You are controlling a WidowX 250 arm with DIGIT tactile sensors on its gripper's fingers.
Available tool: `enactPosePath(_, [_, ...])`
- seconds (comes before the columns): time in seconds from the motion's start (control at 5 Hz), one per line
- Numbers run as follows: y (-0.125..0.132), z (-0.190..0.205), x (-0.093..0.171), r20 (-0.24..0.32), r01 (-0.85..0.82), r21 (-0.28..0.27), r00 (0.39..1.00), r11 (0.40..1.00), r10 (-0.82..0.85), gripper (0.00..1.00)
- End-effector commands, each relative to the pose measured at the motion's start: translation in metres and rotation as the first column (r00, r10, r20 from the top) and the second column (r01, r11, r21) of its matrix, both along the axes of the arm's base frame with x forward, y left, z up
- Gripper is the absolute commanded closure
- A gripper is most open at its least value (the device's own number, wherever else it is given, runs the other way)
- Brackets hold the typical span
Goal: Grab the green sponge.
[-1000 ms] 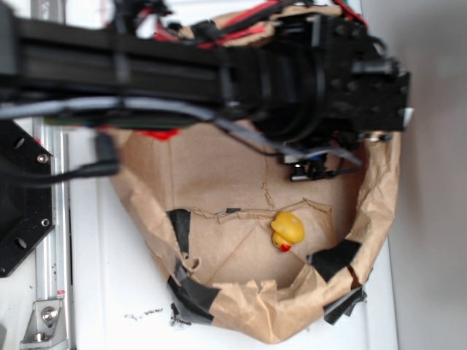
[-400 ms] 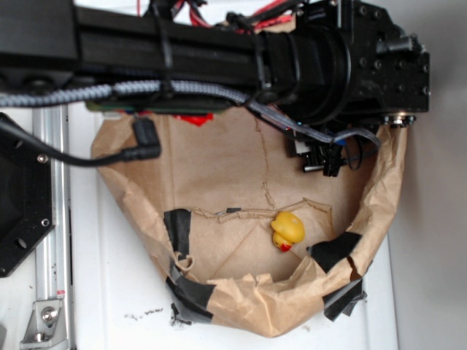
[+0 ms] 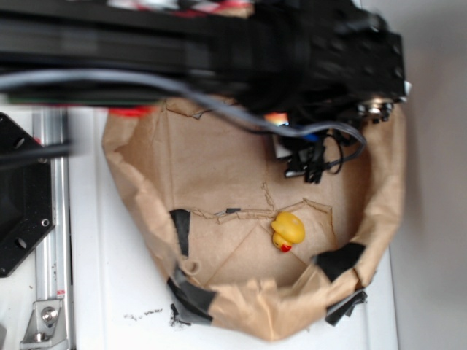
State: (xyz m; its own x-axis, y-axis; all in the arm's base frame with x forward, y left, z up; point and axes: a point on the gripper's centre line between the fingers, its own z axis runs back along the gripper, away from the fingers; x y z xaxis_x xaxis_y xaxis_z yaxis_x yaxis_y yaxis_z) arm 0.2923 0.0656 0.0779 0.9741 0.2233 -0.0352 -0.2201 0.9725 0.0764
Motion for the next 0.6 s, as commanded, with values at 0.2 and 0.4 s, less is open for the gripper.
enactPosePath(0.2, [-0.058,0.091,-0.022,-0.023,-0.032,-0.028,0.999,0.999,0.031,1.0])
enactPosePath(0.4, [-0.056,0.094,-0.025,-0.017,-0.018,-0.013,1.0,1.0,0.018,1.0])
